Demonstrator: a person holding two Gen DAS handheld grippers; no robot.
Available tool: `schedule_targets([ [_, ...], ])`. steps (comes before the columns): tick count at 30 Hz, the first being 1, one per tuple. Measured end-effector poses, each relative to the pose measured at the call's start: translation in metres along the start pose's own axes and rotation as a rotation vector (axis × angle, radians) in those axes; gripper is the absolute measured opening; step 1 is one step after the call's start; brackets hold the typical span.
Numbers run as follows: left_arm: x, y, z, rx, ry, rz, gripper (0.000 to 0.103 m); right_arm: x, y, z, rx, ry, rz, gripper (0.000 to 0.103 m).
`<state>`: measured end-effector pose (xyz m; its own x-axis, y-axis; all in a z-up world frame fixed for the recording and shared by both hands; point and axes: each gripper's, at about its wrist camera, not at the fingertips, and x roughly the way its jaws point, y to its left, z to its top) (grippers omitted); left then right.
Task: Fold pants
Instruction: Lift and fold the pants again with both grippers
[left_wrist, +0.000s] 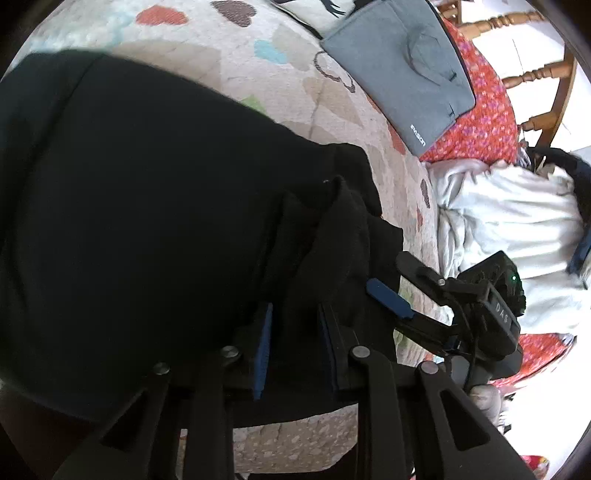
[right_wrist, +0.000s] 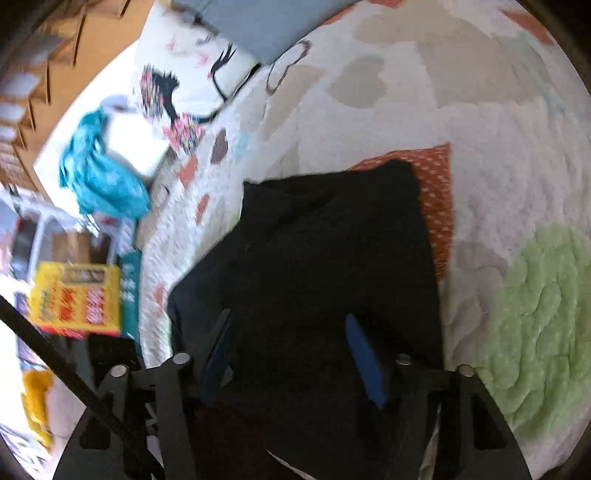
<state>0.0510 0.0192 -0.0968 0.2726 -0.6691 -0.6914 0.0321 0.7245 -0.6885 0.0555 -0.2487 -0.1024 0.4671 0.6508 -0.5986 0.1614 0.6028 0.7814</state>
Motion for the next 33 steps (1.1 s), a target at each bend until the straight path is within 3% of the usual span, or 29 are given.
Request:
schedule_targets([
  [4,0.001,0.006,-0.003,-0.028,-0.013,-0.030,0.024,-0.007,0.024,0.002,-0.060,0.000,-0.047,0.066],
  [7,0.000,0.007,-0.004,-0.032,-0.021,-0.036,0.024,0.000,0.048,0.005,-0.098,0.033,0.025,0.066],
  [11,0.000,0.007,-0.007,-0.030,-0.033,-0.044,0.024,0.041,0.070,0.015,-0.092,0.133,0.108,0.066],
  [13,-0.001,0.009,-0.008,-0.037,-0.036,-0.045,0.024,0.075,0.069,0.023,-0.048,0.190,0.107,0.069],
  [15,-0.001,0.012,-0.008,-0.045,-0.035,-0.055,0.024,0.091,0.062,0.037,0.009,0.169,0.106,0.069],
  [18,-0.003,0.012,-0.009,-0.050,-0.030,-0.060,0.024,0.098,0.061,0.060,0.044,0.102,0.028,0.065],
  [20,-0.008,0.012,-0.009,-0.049,-0.025,-0.061,0.024,0.095,0.068,0.065,0.049,0.080,0.022,0.066],
  [24,-0.030,0.010,-0.011,-0.040,-0.061,-0.059,0.028,0.062,0.096,0.056,-0.091,0.033,0.007,0.066],
  [29,-0.084,0.023,-0.010,-0.082,-0.181,-0.102,0.033,0.012,0.088,0.027,-0.157,-0.017,-0.065,0.070],
  [33,-0.139,0.055,-0.007,-0.175,-0.329,-0.080,0.045,-0.010,0.075,0.011,-0.162,-0.014,-0.120,0.071],
])
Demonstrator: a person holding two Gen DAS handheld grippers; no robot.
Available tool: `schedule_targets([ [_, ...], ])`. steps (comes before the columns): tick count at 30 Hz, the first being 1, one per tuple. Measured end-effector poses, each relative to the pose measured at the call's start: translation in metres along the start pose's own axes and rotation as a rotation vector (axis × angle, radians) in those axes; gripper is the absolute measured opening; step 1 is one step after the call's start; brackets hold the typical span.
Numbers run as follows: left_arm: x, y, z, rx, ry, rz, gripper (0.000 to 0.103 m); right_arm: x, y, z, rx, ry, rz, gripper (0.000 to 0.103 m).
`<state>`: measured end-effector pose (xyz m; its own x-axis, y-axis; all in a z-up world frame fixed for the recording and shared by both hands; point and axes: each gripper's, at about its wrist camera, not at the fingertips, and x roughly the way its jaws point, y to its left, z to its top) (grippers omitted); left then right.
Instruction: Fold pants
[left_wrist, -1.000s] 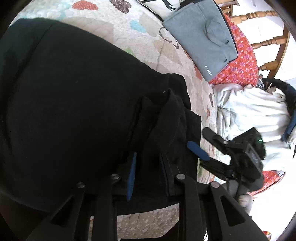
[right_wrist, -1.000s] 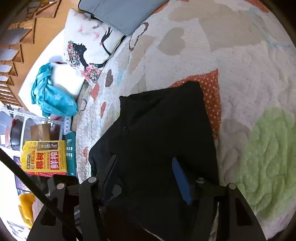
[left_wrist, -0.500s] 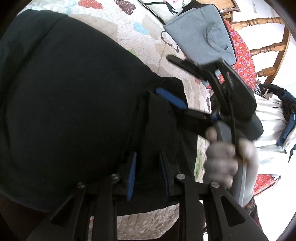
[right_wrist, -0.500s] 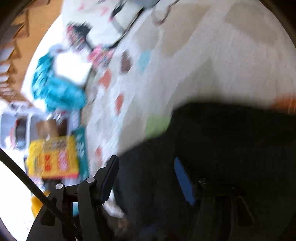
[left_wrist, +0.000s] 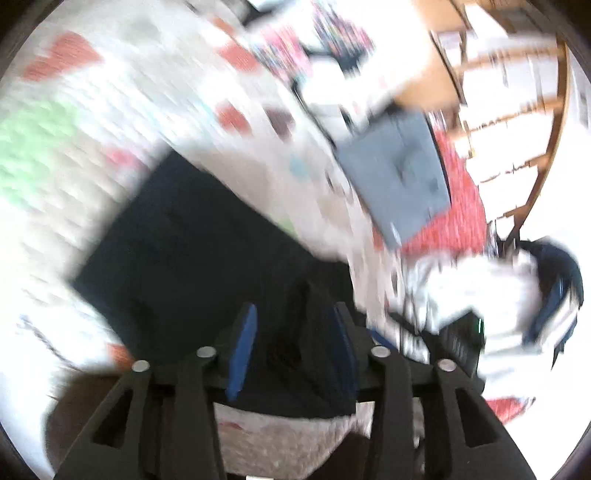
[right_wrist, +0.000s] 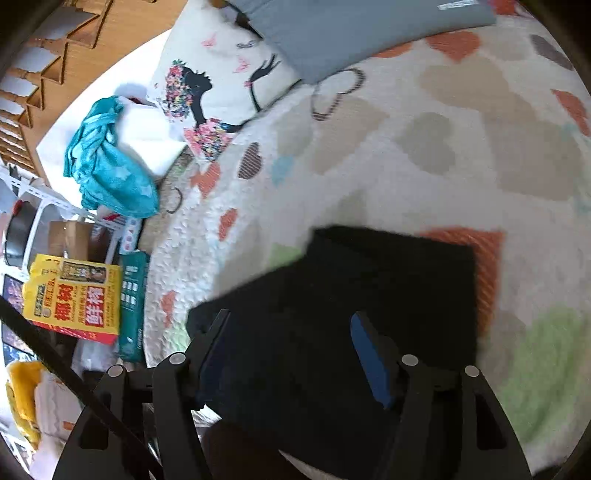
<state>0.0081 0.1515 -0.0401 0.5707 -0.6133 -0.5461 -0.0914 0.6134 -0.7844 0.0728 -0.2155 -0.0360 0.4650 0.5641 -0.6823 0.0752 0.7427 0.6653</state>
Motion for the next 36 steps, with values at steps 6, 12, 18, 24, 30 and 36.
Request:
schedule_targets([
  [6,-0.048,0.055,0.013,-0.116,-0.104,0.088,0.047,-0.004,0.041,-0.010,-0.122,0.050,-0.008,0.071],
  [12,-0.039,0.077,0.011,-0.134,-0.053,0.118,0.047,0.046,0.112,-0.021,-0.226,0.174,0.010,0.071],
  [18,-0.017,0.089,0.004,-0.136,0.023,0.122,0.048,0.119,0.178,-0.026,-0.332,0.314,-0.062,0.071],
  [24,0.000,0.096,0.003,-0.150,0.058,0.085,0.048,0.196,0.212,-0.030,-0.380,0.445,-0.240,0.071],
  [30,0.011,0.098,0.002,-0.152,0.070,0.047,0.058,0.250,0.221,-0.034,-0.368,0.519,-0.423,0.086],
  [36,0.017,0.092,0.003,-0.158,0.058,0.048,0.060,0.293,0.240,-0.056,-0.564,0.650,-0.663,0.095],
])
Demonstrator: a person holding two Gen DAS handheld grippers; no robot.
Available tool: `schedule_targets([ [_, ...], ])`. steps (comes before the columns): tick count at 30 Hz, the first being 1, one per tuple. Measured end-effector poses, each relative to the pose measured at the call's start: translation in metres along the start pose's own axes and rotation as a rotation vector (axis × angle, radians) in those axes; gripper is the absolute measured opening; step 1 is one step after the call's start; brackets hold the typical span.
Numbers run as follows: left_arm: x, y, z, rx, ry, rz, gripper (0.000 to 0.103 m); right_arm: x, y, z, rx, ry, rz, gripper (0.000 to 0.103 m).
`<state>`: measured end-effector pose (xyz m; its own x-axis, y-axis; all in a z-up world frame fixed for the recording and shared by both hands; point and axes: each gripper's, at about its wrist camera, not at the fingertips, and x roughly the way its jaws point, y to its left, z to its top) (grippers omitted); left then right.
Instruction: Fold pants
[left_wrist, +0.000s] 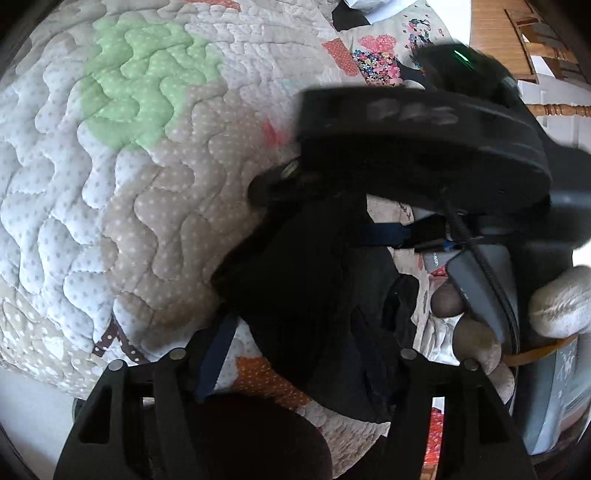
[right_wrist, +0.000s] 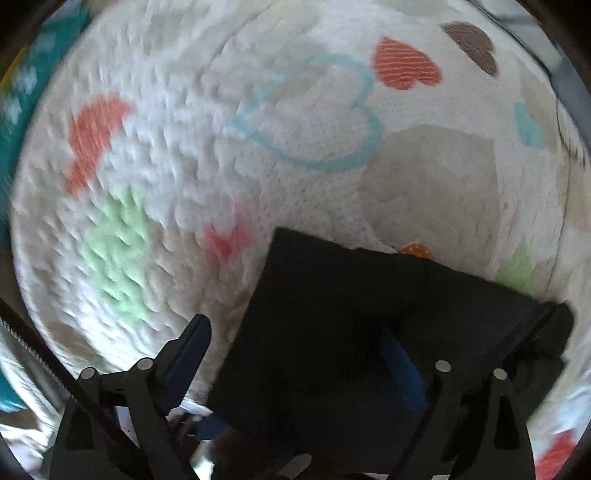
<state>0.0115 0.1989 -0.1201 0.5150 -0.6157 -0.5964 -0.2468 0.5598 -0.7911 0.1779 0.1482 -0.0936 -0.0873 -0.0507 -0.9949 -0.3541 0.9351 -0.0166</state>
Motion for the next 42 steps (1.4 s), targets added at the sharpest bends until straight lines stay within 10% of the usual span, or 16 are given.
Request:
schedule_targets([
  [3,0.000,-0.005,-0.002,0.028,0.011,0.021,0.022,0.006,0.014,0.003,-0.073,0.040,-0.092,0.095],
  [14,-0.020,-0.063,-0.022,0.139,-0.003,-0.047,0.021,-0.051,-0.014,-0.043,-0.121,-0.165,-0.013,0.053],
  [27,0.012,-0.188,-0.085,0.428,0.086,-0.042,0.021,-0.115,-0.145,-0.148,0.084,-0.443,0.250,0.048],
  [42,0.109,-0.246,-0.170,0.614,0.319,0.088,0.026,-0.024,-0.316,-0.246,0.475,-0.496,0.497,0.048],
])
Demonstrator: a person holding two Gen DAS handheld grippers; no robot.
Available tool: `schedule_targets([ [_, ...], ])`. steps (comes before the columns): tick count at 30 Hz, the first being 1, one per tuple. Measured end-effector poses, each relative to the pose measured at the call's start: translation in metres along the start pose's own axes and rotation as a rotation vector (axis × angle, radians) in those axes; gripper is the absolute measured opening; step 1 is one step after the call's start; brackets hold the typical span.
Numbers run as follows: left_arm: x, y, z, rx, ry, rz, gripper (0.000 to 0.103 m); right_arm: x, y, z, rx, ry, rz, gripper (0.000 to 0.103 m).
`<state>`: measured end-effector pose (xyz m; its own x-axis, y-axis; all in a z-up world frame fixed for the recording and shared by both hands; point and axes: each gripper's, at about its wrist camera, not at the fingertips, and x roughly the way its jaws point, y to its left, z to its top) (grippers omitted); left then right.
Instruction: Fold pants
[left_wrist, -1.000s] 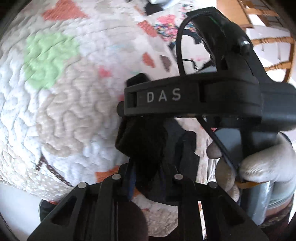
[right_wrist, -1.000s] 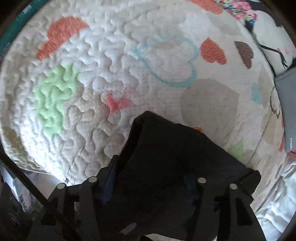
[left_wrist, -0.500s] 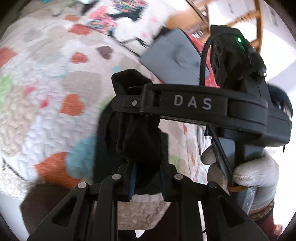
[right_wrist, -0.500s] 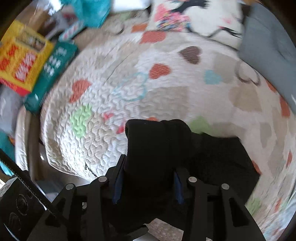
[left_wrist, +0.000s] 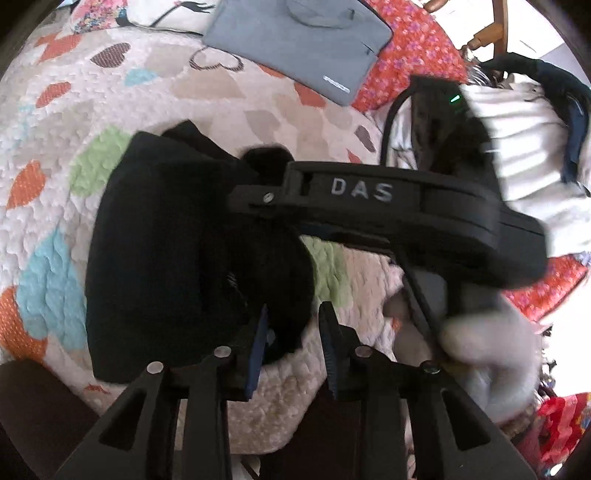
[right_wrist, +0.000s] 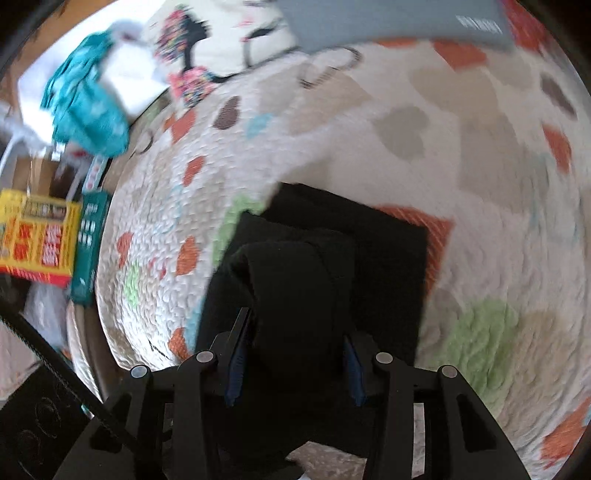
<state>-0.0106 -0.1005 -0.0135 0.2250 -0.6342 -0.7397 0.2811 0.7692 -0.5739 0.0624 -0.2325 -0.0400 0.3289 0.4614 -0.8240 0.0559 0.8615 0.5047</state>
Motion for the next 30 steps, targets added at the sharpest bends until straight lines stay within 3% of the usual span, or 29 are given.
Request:
schedule_targets([
  [3,-0.008,0.007,-0.008,-0.008,0.005,-0.036,0.032,-0.003,-0.024,-0.001,0.016,-0.038,-0.103,0.048],
  [7,-0.027,0.025,-0.008,-0.037,-0.022,-0.050,0.042,-0.015,-0.054,-0.003,0.082,-0.065,-0.067,0.051],
  [12,-0.032,0.060,0.001,-0.141,-0.064,-0.014,0.043,-0.056,-0.067,-0.010,0.122,-0.213,-0.103,0.057],
  [14,-0.032,0.067,0.006,-0.164,-0.073,-0.017,0.043,-0.066,-0.064,-0.013,0.124,-0.250,-0.030,0.056],
  [17,-0.028,0.060,0.013,-0.122,-0.092,0.007,0.043,-0.067,-0.055,-0.013,0.132,-0.257,0.145,0.056],
  [19,-0.021,0.059,0.015,-0.115,-0.076,0.007,0.043,-0.054,-0.051,-0.007,0.157,-0.221,0.272,0.057],
  [21,-0.013,0.060,0.008,-0.108,-0.053,0.010,0.043,-0.037,-0.046,-0.004,0.194,-0.187,0.346,0.057],
  [24,0.004,0.072,0.003,-0.123,-0.037,0.016,0.043,-0.009,-0.046,0.004,0.232,-0.153,0.349,0.057],
  [27,0.012,0.085,0.000,-0.158,-0.046,-0.054,0.043,0.016,-0.059,0.009,0.291,-0.133,0.303,0.056],
  [30,0.011,0.086,-0.003,-0.142,-0.061,-0.075,0.043,0.017,-0.060,0.009,0.307,-0.136,0.294,0.056],
])
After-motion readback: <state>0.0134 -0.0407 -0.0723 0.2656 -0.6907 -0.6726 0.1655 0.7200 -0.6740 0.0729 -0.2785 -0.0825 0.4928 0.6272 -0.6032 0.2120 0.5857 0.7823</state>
